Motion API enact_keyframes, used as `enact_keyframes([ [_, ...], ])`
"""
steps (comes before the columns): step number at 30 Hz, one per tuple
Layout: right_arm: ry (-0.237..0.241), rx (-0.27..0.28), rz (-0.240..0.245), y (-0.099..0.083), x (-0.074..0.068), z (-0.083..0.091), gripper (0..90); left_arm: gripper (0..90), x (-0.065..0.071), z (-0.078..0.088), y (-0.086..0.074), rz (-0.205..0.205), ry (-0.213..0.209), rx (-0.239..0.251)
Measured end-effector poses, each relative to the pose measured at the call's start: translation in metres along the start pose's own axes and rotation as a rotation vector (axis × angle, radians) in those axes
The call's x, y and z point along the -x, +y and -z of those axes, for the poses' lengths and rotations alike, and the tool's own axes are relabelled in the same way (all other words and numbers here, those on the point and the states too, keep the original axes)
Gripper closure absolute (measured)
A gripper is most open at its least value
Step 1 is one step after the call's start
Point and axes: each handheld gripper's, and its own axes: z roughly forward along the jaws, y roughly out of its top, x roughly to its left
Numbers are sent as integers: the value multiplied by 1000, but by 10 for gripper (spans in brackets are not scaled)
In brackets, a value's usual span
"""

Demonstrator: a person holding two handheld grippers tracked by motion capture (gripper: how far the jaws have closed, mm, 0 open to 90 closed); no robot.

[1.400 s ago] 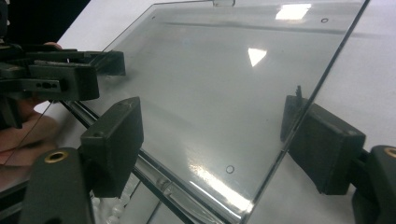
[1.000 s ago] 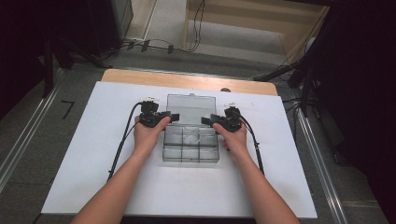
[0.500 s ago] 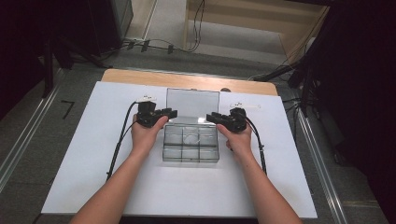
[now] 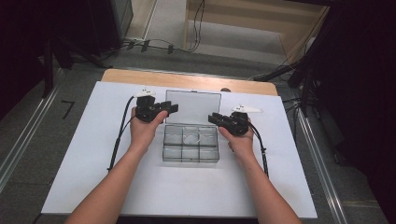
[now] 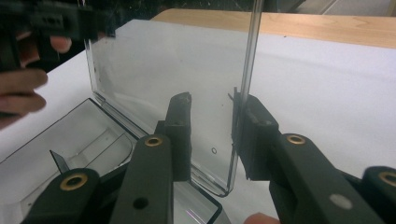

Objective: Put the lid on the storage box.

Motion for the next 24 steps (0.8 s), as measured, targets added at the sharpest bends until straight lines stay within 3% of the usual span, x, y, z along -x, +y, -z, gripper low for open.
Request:
enact_keyframes([
  [6,-11,15,27,-2,-2,1,664,568,3,3,12,-17,-8,19],
  [15,-19,14,40,-2,-4,3,656,632,7,8,11,-37,-14,23],
  [24,-34,24,36,6,-14,8,522,625,14,18,7,-69,-45,33],
])
